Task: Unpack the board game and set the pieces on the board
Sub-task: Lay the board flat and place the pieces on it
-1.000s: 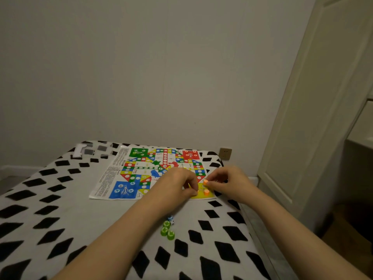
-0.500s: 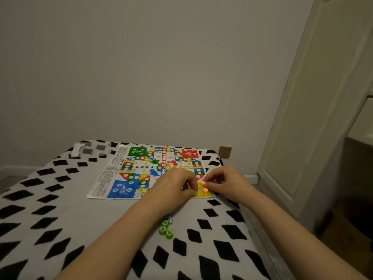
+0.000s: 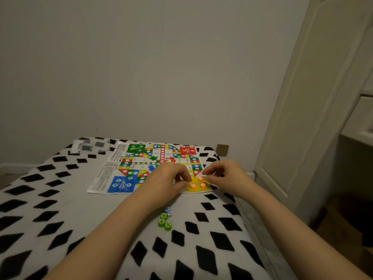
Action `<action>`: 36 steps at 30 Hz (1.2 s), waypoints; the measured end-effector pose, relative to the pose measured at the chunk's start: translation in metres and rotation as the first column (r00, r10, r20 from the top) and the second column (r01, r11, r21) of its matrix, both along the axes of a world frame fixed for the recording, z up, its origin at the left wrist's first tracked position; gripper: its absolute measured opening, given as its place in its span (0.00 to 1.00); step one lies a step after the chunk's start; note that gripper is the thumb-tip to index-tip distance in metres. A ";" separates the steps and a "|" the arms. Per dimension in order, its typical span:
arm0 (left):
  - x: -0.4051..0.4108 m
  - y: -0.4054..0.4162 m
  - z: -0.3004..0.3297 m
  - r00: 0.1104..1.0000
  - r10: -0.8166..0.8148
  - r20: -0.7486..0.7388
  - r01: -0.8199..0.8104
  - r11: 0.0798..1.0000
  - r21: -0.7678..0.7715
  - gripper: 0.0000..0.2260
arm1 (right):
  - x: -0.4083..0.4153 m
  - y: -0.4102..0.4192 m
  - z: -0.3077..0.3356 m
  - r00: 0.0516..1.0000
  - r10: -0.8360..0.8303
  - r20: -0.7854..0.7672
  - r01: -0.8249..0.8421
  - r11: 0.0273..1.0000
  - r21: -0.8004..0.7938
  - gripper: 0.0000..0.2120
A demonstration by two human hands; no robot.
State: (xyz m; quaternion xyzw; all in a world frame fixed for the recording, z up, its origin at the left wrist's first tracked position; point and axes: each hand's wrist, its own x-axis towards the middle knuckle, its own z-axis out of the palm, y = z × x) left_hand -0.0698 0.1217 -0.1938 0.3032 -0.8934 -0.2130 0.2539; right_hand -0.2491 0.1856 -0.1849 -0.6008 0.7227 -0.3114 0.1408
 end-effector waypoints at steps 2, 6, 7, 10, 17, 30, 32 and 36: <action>0.008 0.003 0.001 1.000 0.011 -0.016 -0.011 1.000 0.002 0.04 | 0.007 0.006 0.003 1.000 0.016 0.027 -0.015 0.999 -0.029 0.06; 0.034 0.012 -0.003 0.995 0.066 -0.073 -0.064 0.998 0.026 0.03 | 0.030 0.022 0.006 0.997 0.071 0.043 -0.069 0.997 -0.047 0.04; 0.041 0.015 -0.005 0.994 0.077 -0.074 -0.075 0.997 0.026 0.02 | 0.036 0.026 0.006 0.995 0.089 0.045 -0.087 0.995 -0.043 0.04; 0.063 0.025 -0.010 0.995 0.077 -0.062 -0.074 0.996 0.045 0.02 | 0.054 0.040 0.004 0.985 0.161 0.061 -0.161 0.987 -0.009 0.03; 0.090 0.042 -0.013 0.996 0.058 -0.070 -0.054 0.997 0.056 0.03 | 0.079 0.060 0.000 0.955 0.262 0.137 -0.270 0.962 0.047 0.04; 0.093 0.057 -0.021 0.992 0.103 -0.071 -0.100 0.994 0.046 0.06 | 0.093 0.067 -0.006 0.967 0.234 0.100 -0.242 0.968 0.069 0.05; 0.092 0.058 -0.022 0.991 0.115 -0.075 -0.112 0.993 0.039 0.07 | 0.093 0.067 -0.006 0.969 0.228 0.092 -0.235 0.970 0.067 0.05; 0.089 0.058 -0.023 0.986 0.155 -0.064 -0.154 0.988 0.027 0.06 | 0.094 0.067 -0.006 0.971 0.222 0.085 -0.227 0.972 0.057 0.03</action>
